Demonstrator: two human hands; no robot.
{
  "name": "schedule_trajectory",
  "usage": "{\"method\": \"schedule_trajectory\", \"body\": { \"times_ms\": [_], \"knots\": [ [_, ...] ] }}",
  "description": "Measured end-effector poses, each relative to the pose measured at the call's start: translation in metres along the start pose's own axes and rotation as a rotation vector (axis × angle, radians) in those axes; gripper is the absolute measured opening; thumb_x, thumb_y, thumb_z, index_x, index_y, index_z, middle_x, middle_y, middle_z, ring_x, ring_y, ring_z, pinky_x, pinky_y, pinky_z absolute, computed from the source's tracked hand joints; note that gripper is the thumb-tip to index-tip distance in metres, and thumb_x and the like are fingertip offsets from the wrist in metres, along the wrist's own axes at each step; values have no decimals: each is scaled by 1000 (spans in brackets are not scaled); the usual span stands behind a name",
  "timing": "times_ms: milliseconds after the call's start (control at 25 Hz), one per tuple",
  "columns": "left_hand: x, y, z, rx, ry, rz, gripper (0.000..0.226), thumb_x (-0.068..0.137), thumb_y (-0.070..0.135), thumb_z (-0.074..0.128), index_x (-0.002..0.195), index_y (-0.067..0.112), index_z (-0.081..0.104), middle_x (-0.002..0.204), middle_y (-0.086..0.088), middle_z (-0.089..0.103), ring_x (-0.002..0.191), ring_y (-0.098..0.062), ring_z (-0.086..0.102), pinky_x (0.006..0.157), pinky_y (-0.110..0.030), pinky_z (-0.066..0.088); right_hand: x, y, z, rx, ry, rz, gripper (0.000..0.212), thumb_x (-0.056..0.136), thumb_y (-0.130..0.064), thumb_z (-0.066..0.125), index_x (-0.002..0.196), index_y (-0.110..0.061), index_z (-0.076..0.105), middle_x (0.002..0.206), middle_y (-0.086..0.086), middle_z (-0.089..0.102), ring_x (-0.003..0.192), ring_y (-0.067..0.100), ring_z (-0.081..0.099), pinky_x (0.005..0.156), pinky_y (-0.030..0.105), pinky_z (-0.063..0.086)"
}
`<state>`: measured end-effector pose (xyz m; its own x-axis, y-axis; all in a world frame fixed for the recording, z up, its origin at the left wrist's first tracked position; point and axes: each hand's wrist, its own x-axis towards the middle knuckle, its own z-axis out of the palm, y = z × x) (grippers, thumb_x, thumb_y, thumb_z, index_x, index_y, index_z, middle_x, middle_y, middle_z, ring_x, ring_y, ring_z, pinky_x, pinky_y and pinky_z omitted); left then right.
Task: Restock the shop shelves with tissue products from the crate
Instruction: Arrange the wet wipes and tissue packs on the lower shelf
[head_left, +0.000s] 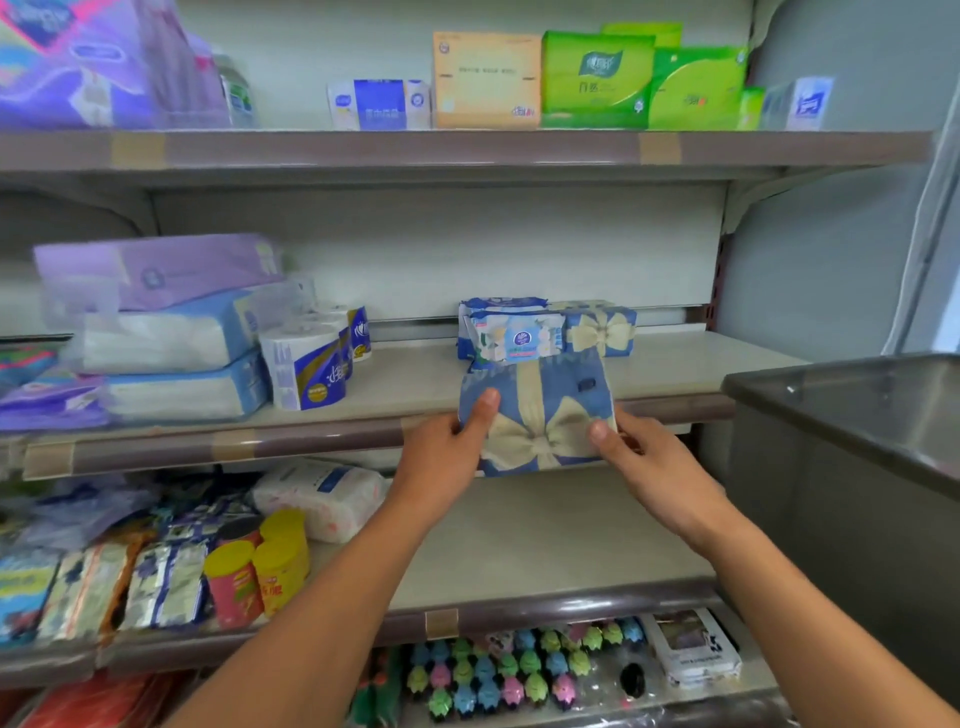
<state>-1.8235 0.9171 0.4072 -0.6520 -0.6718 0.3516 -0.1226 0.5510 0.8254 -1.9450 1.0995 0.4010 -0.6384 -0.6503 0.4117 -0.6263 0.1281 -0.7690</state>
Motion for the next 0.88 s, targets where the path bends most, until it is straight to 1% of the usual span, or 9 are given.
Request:
{"method": "schedule_trajectory", "body": {
  "times_ms": [80, 200, 320, 400, 480, 560, 640, 760, 880],
  "knots": [
    [13, 5, 11, 86, 15, -20, 80, 74, 83, 29, 64, 9, 56, 62, -6, 61, 67, -23, 61, 63, -33, 46, 10, 6, -2, 14, 87, 10, 33, 83, -69, 52, 103, -46, 64, 102, -24, 62, 99, -5, 55, 78, 15, 39],
    [32, 15, 25, 69, 66, 73, 87, 66, 90, 25, 78, 10, 59, 71, -1, 62, 69, -17, 59, 64, -34, 47, 29, 12, -5, -19, 262, -42, 20, 86, -56, 57, 98, -43, 68, 103, -23, 64, 106, 2, 55, 84, 21, 43],
    [53, 27, 35, -55, -74, 160, 54, 73, 69, 57, 95, 20, 58, 84, 9, 64, 77, -8, 60, 66, -21, 46, 52, 16, -13, 24, 403, -32, 18, 88, -50, 58, 91, -37, 69, 96, -18, 64, 96, 3, 58, 75, 11, 40],
    [70, 29, 44, -63, -56, 166, 40, 73, 51, 76, 98, 24, 59, 90, 12, 66, 84, -6, 63, 69, -19, 50, 68, 20, -16, 40, 461, -19, 21, 89, -50, 58, 93, -32, 68, 92, -11, 66, 89, 5, 60, 70, 12, 41],
    [87, 31, 53, -43, 28, 167, 38, 72, 46, 80, 94, 25, 58, 87, 13, 66, 82, -6, 64, 68, -21, 50, 83, 23, -15, 51, 490, -35, 25, 90, -49, 57, 105, -31, 66, 91, -11, 67, 86, 1, 61, 69, 17, 43],
    [103, 35, 66, -25, 76, 165, 41, 71, 48, 80, 94, 24, 54, 86, 13, 65, 80, -5, 63, 66, -23, 49, 100, 29, -15, 56, 529, -28, 28, 92, -44, 57, 116, -30, 61, 90, -17, 65, 81, -4, 58, 66, 9, 41],
    [120, 34, 84, -4, 84, 159, 45, 71, 52, 79, 93, 21, 55, 84, 10, 66, 78, -8, 64, 68, -30, 53, 115, 41, -16, 31, 568, 2, 37, 94, -43, 55, 126, -26, 55, 100, -18, 61, 89, -2, 55, 73, 5, 39],
    [139, 28, 113, 60, 54, 120, 45, 71, 56, 76, 86, 19, 56, 80, 6, 66, 75, -15, 64, 69, -37, 54, 135, 64, -17, -60, 595, 108, 49, 95, -46, 52, 135, -17, 49, 117, 0, 63, 111, 22, 56, 83, 28, 41],
    [159, 26, 142, 200, -12, 92, 46, 75, 58, 71, 87, 18, 51, 88, 1, 64, 84, -22, 63, 67, -33, 47, 159, 96, -23, -125, 621, 203, 37, 95, -41, 53, 111, -9, 59, 101, 10, 64, 101, 34, 58, 76, 33, 41]
  ]
}}
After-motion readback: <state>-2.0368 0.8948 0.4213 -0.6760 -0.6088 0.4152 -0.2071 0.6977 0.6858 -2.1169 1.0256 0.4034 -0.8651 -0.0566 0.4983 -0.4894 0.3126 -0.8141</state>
